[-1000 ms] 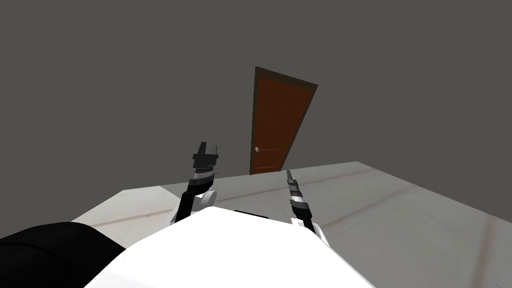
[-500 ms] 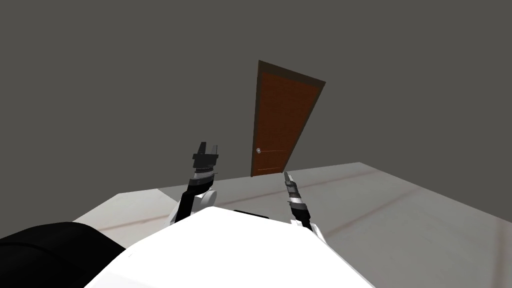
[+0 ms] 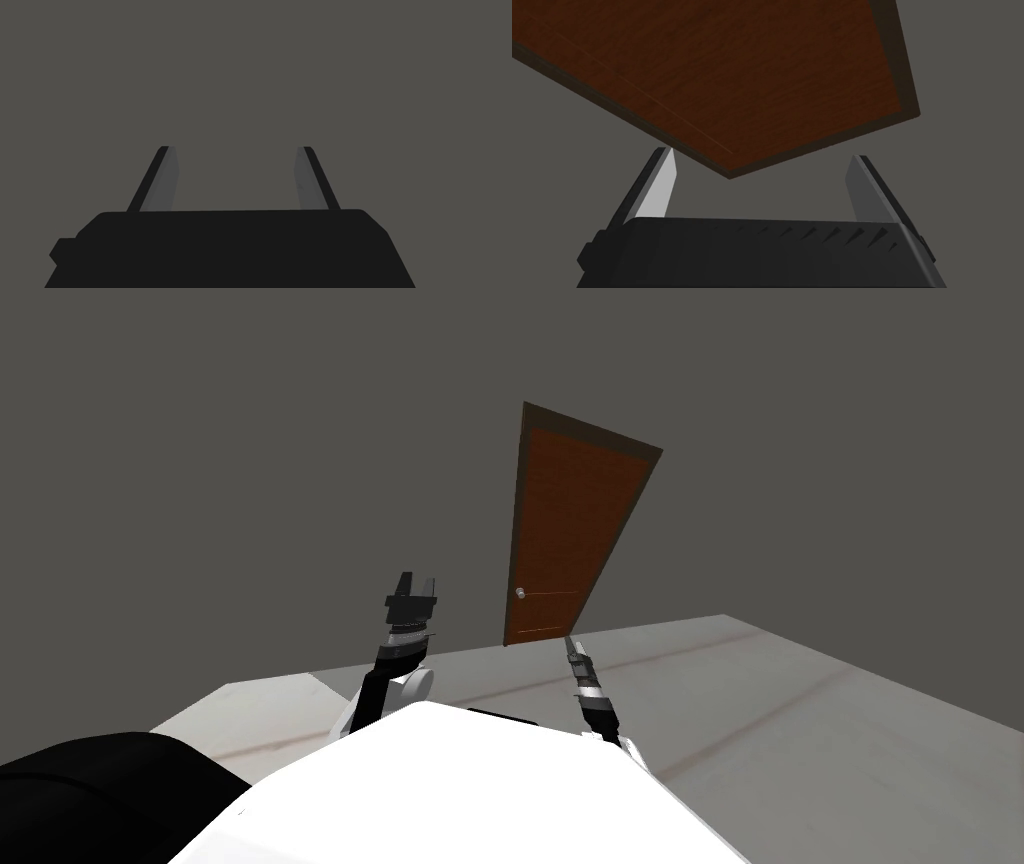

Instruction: Pull the door open

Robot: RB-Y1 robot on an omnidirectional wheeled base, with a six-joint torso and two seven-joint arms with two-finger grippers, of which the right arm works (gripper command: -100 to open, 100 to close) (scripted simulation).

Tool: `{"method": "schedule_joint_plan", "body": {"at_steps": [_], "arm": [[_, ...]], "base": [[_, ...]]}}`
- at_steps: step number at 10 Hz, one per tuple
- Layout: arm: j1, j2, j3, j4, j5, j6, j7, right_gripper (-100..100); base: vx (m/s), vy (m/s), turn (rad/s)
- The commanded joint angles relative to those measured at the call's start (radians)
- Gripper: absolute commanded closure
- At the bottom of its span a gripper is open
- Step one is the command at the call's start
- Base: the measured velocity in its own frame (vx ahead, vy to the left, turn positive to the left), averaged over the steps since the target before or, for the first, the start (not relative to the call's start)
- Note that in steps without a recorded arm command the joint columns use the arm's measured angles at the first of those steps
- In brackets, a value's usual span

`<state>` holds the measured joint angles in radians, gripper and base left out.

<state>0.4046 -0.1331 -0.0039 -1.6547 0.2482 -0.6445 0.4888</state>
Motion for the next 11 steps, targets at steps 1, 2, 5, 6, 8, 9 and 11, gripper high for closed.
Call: {"method": "schedule_joint_plan", "body": {"at_steps": [1, 2, 5, 6, 8, 9, 11], "arm": [[-0.011, -0.002, -0.001, 0.034, 0.011, -0.014, 0.027, -100], [-0.015, -0.003, -0.002, 0.051, 0.018, -0.022, 0.041, -100], [-0.030, -0.011, -0.004, 0.117, 0.044, -0.054, 0.098, -100], [-0.034, -0.013, -0.004, 0.134, 0.050, -0.061, 0.112, -100], [-0.045, -0.018, -0.006, 0.183, 0.069, -0.084, 0.154, -100], [-0.049, -0.020, -0.007, 0.199, 0.076, -0.092, 0.168, -100], [-0.060, -0.024, -0.008, 0.247, 0.095, -0.115, 0.210, -100]], "base": [[0.085, 0.091, -0.003], [0.086, 0.071, -0.004], [0.116, 0.088, -0.001], [0.161, 0.108, -0.007], [0.149, 0.105, -0.004], [0.119, 0.072, -0.004], [0.114, 0.072, -0.003]]}}
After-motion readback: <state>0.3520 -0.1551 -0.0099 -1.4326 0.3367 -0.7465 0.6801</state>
